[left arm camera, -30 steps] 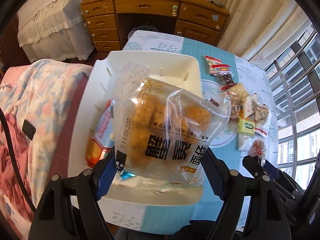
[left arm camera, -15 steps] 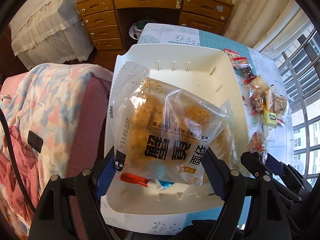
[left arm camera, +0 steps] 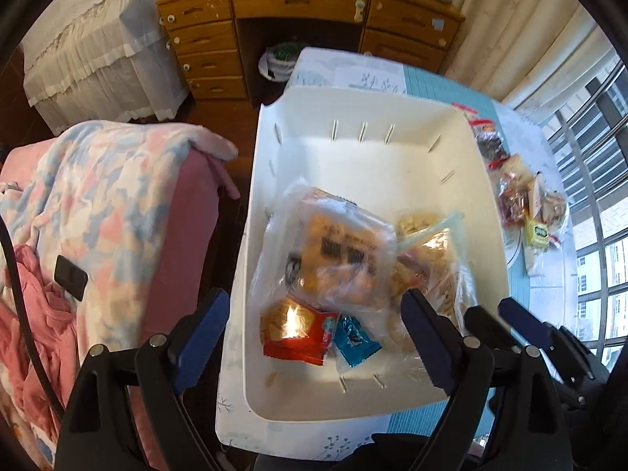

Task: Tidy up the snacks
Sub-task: 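Carry the orange-puff pack and nut bag over the white tray and open both tools, then withdraw both open tools from the tray toward the snacks on the table, then grasp the green pineapple-cake pack with the left tool while the right tool grasps the white bag, then carry the green pack and white bag over the white tray and release both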

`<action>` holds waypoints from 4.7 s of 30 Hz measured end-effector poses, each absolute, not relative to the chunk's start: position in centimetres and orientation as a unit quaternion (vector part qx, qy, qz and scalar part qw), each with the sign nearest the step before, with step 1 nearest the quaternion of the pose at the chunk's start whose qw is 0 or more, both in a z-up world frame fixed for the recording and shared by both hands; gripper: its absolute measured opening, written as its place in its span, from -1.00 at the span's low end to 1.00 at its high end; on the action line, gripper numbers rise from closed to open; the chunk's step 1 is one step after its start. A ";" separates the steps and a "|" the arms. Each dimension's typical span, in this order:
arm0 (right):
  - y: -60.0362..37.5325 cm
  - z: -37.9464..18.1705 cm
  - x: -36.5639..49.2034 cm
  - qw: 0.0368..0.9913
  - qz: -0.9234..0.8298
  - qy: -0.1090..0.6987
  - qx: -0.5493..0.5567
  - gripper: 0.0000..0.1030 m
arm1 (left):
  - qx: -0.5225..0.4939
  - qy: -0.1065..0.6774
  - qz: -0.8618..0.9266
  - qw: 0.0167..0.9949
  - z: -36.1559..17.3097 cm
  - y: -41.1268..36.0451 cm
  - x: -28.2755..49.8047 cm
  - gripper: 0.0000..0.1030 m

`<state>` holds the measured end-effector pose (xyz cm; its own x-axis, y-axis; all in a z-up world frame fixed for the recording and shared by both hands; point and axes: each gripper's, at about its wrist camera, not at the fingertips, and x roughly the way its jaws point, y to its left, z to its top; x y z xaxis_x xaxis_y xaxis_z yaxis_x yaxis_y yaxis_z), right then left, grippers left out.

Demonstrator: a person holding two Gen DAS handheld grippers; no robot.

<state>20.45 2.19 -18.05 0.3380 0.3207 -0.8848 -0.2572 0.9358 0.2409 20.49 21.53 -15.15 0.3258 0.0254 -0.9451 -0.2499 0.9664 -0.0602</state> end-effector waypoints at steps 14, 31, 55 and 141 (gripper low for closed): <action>-0.2 -16.3 19.3 0.828 0.172 0.533 0.020 0.04 | -0.113 0.557 0.073 0.819 -13.5 19.1 19.6 0.72; -10.2 -12.7 21.1 0.848 0.162 0.505 0.007 0.05 | -0.163 0.515 0.040 0.841 -10.0 9.4 21.2 0.72; -25.8 -13.4 30.4 0.839 0.127 0.528 0.034 0.18 | -0.183 0.566 0.008 0.804 -13.8 -5.3 30.4 0.82; -24.5 -19.8 32.3 0.657 0.063 0.733 0.164 0.28 | -0.178 0.552 -0.001 0.815 -13.5 -5.6 27.0 0.04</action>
